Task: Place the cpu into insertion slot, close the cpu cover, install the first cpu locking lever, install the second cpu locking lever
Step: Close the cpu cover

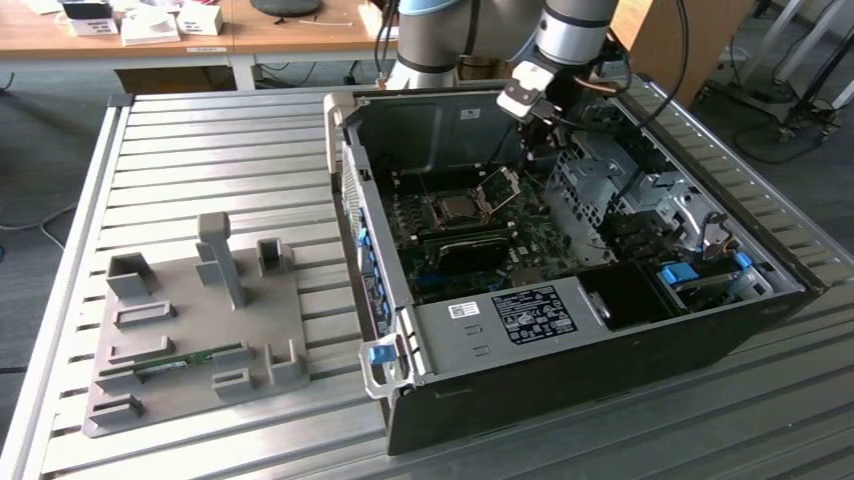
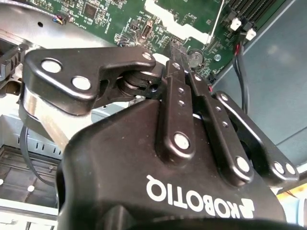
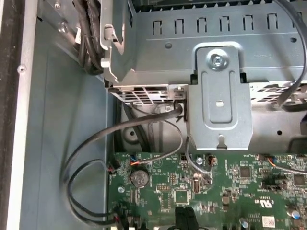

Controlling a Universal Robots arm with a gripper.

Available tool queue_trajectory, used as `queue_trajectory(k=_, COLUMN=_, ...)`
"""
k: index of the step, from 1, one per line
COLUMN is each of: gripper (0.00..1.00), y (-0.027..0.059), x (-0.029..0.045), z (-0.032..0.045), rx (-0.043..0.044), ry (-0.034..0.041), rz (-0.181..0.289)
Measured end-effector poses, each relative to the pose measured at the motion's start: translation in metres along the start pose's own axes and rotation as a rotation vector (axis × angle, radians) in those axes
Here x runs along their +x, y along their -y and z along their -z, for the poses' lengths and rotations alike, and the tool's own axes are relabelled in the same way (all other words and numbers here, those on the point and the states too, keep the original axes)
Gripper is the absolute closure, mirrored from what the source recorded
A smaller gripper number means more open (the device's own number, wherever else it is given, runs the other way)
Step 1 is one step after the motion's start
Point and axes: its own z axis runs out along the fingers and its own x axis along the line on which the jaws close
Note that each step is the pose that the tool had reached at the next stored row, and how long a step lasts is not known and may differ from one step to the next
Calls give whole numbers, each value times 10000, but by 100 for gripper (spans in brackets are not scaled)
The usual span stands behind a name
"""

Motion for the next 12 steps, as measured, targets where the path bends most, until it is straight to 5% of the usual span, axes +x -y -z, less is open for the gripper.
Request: queue_trajectory(k=12, gripper=89, y=-34, x=-1, z=-174, rx=0, ry=0, rz=0)
